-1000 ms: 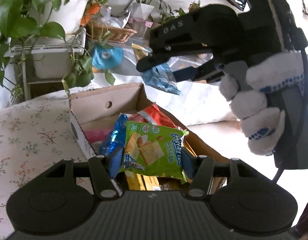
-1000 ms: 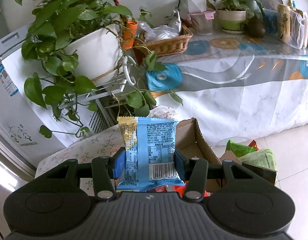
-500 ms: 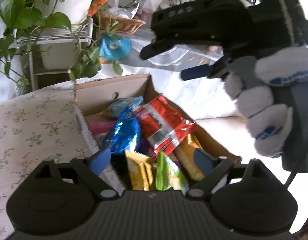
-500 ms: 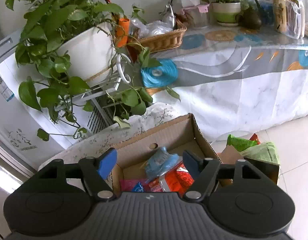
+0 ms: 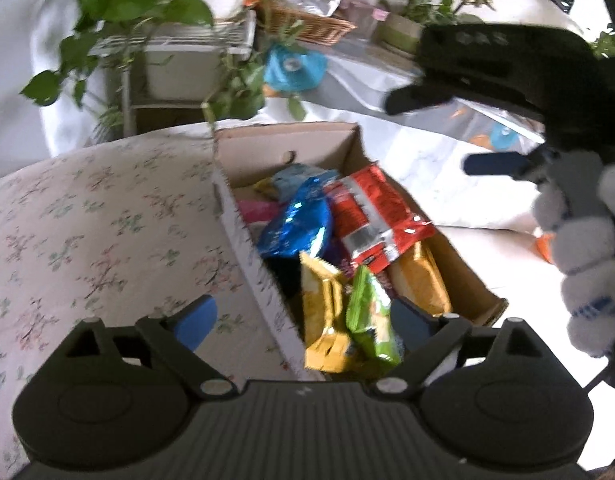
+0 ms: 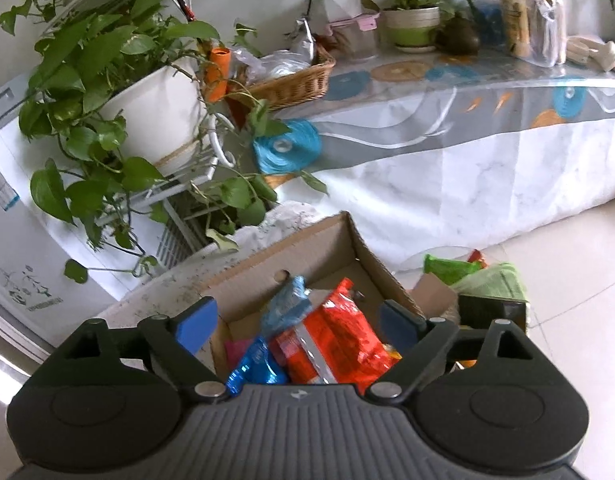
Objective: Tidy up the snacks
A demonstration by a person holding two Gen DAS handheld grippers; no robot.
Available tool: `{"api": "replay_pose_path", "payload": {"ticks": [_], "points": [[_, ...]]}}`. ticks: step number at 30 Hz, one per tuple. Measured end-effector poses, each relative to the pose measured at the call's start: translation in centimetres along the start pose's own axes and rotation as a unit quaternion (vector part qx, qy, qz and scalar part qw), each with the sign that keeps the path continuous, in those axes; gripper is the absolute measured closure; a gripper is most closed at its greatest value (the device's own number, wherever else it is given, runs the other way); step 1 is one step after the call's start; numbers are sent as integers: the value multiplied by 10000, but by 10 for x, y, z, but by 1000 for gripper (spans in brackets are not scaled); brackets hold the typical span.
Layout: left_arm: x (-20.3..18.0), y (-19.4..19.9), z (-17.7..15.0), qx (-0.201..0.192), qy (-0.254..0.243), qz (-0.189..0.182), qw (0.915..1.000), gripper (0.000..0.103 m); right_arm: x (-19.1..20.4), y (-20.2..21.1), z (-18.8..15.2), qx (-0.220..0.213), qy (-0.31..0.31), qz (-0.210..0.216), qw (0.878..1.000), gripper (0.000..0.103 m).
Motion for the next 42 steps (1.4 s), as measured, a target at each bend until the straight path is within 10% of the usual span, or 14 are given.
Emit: {"api": "replay_pose_path", "payload": {"ticks": [20, 42], "points": [[14, 21, -12, 324, 167, 1005, 9943, 7, -52, 35, -55, 318, -75, -953, 9949, 0], [21, 21, 4, 341, 377, 1627, 9854, 7, -56, 37, -74, 671, 417, -1061, 9912, 0]]}}
Point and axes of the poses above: each gripper's, at about its wrist camera, not at the fingertips, and y roughly against the way its jaws point, x to its left, z to its top, the point moved 10 cm from there along -y, roughly the way its jaws point, and after that the axes turned 1 degree about z, right-handed, at the moved point
